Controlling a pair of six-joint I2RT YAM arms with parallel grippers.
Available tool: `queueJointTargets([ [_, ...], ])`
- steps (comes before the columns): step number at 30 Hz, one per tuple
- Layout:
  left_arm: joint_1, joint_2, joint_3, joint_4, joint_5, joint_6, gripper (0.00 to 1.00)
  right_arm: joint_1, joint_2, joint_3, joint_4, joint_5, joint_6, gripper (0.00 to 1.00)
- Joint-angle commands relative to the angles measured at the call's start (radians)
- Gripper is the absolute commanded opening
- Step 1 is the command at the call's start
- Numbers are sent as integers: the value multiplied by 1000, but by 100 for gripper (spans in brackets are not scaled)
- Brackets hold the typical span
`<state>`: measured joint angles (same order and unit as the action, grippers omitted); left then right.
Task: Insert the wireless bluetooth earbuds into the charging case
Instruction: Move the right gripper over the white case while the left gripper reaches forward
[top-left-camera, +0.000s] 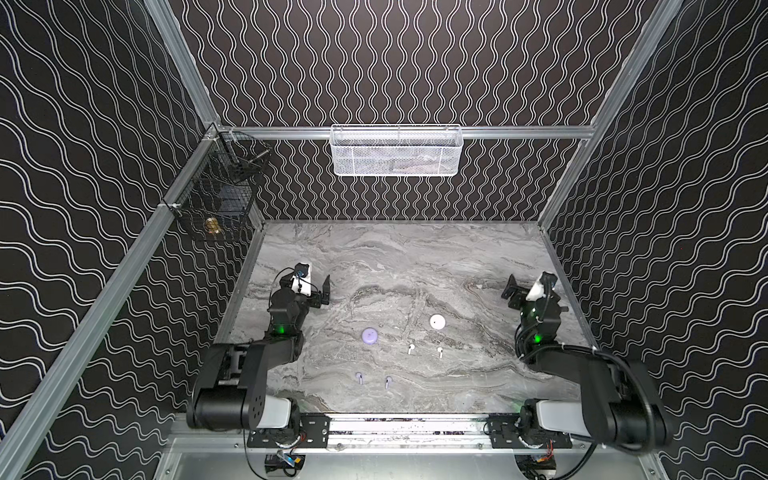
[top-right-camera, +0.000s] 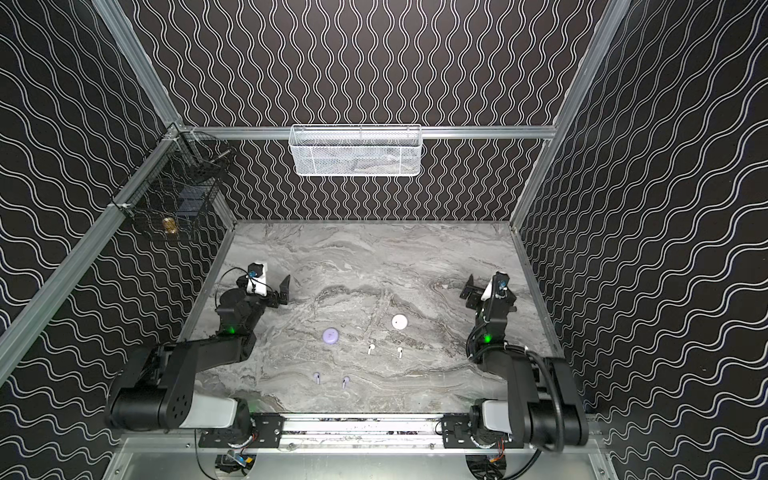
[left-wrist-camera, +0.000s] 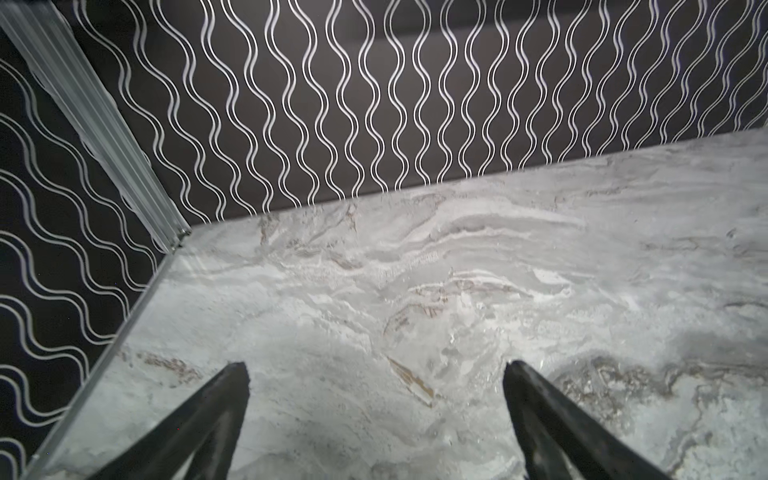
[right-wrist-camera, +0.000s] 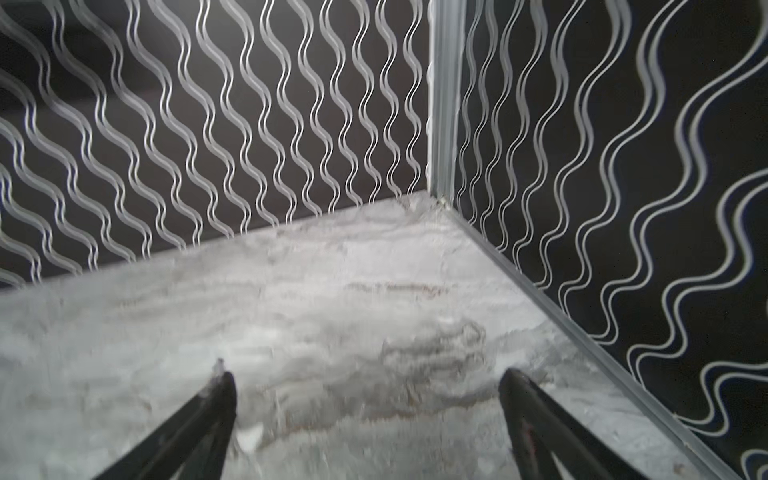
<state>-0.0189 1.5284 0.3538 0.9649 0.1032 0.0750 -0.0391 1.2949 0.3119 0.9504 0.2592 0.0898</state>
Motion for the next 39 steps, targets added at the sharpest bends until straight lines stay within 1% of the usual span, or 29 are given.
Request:
queueJointTargets([
  [1, 2, -76, 65, -203, -12, -20, 99, 2, -65, 132, -428, 138, 200, 100],
  [2, 2, -97, 98, -285, 7, -16, 99, 2, -65, 194, -561, 181, 286, 100],
  [3, 2, -114, 137, -379, 27, -10, 99, 2, -54, 274, -717, 196, 345, 100],
  [6, 2, -131, 285, -680, 106, 0, 99, 4, -3, 473, -1057, 182, 450, 100],
  [7, 2, -122, 338, -773, 138, 7, 99, 4, 13, 513, -1120, 164, 475, 100],
  [9, 0, -74, 461, -970, 208, 14, 99, 27, 26, 549, -1169, 80, 452, 100],
  [11, -1, -19, 570, -1108, 275, 8, 99, 73, 7, 544, -1167, 45, 420, 100],
  [14, -12, 39, 667, -1221, 390, 0, 99, 174, -55, 502, -1117, -25, 348, 100],
  [15, -23, 49, 683, -1244, 417, -1, 99, 197, -74, 483, -1090, -67, 327, 99],
  [17, -53, 54, 689, -1264, 456, 2, 99, 224, -92, 456, -1057, -180, 309, 100],
  [20, -127, 48, 663, -1258, 458, 33, 99, 237, -58, 447, -1022, -324, 304, 97],
  [23, -195, 49, 631, -1241, 433, 80, 99, 265, 13, 468, -1029, -392, 296, 91],
  [26, -208, 49, 606, -1227, 468, 106, 99, 310, 61, 454, -999, -475, 307, 86],
  [29, -219, 29, 572, -1192, 492, 124, 96, 376, 90, 425, -976, -484, 321, 81],
  [34, -253, 4, 511, -1100, 546, 108, 94, 468, 162, 427, -1018, -424, 366, 72],
  [35, -262, 5, 502, -1079, 549, 104, 94, 470, 172, 430, -1029, -405, 373, 71],
  [36, -273, 7, 493, -1060, 543, 101, 93, 504, 177, 430, -1037, -392, 378, 70],
  [39, -309, 21, 469, -1000, 502, 92, 95, 528, 183, 418, -1037, -360, 400, 66],
])
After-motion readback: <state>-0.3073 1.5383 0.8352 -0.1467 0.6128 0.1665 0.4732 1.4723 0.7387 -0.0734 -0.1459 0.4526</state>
